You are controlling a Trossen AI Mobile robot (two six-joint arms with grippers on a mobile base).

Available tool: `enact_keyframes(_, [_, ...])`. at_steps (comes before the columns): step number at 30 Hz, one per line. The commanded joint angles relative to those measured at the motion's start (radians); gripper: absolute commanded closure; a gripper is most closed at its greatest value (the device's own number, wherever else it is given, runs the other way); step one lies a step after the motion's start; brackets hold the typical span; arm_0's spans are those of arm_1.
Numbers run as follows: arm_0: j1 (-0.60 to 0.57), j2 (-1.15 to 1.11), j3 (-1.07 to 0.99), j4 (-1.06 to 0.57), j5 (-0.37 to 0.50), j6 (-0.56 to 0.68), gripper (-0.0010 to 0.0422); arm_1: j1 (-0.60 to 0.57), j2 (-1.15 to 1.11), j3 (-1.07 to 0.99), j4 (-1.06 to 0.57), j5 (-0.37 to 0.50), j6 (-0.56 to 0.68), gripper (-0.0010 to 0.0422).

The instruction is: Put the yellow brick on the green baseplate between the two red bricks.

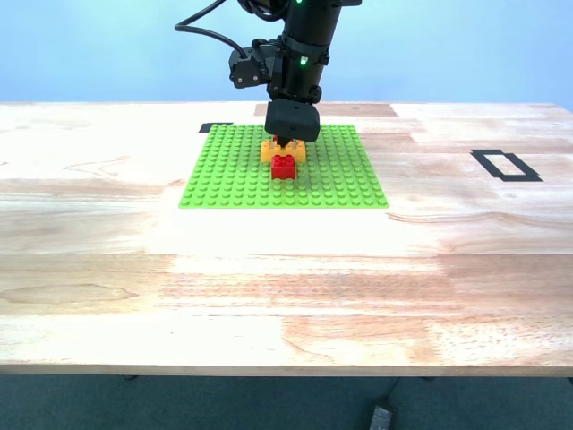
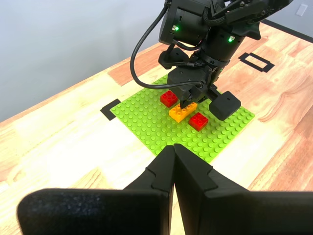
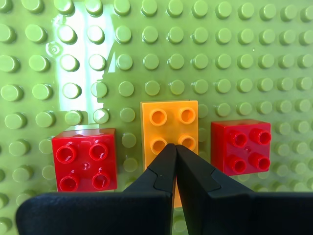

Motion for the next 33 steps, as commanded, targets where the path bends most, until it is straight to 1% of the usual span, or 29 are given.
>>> enact_keyframes(1, [0.000,0.000,0.000,0.000,0.001,-0.001,0.0413,0.001,0.005,0.002,0.018,-0.005,0.003,0.0409])
enact_keyframes(8, [0.000,-0.001,0.000,0.000,0.001,-0.002,0.0412,0.000,-0.056,0.003,0.016,0.004,0.005,0.0409])
enact_keyframes(15, [0.000,-0.002,0.000,0.020,0.000,-0.002,0.0413,-0.047,-0.240,-0.007,0.008,0.052,0.008,0.0409])
enact_keyframes(18, [0.000,-0.009,0.000,0.026,0.000,-0.002,0.0413,-0.084,-0.352,-0.051,0.023,0.052,0.040,0.0409])
enact_keyframes(22, [0.000,-0.014,0.000,0.051,-0.002,-0.003,0.0413,-0.146,-0.537,-0.179,0.106,0.051,0.122,0.0409])
enact_keyframes(23, [0.000,-0.014,0.000,0.062,-0.018,-0.003,0.0412,-0.165,-0.586,-0.224,0.137,0.052,0.140,0.0409])
enact_keyframes(26, [0.000,-0.025,-0.010,0.102,-0.135,-0.006,0.0412,-0.212,-0.751,-0.377,0.235,0.053,0.224,0.0409])
enact_keyframes(28, [0.001,-0.044,-0.039,0.163,-0.203,-0.041,0.0413,-0.251,-0.866,-0.494,0.311,0.053,0.295,0.0409])
enact_keyframes(30, [0.001,-0.068,-0.079,0.244,-0.239,-0.075,0.0412,-0.296,-0.980,-0.615,0.393,0.054,0.369,0.0409])
enact_keyframes(33, [0.002,-0.114,-0.155,0.383,-0.264,-0.118,0.0412,-0.367,-1.154,-0.800,0.504,0.055,0.490,0.0409])
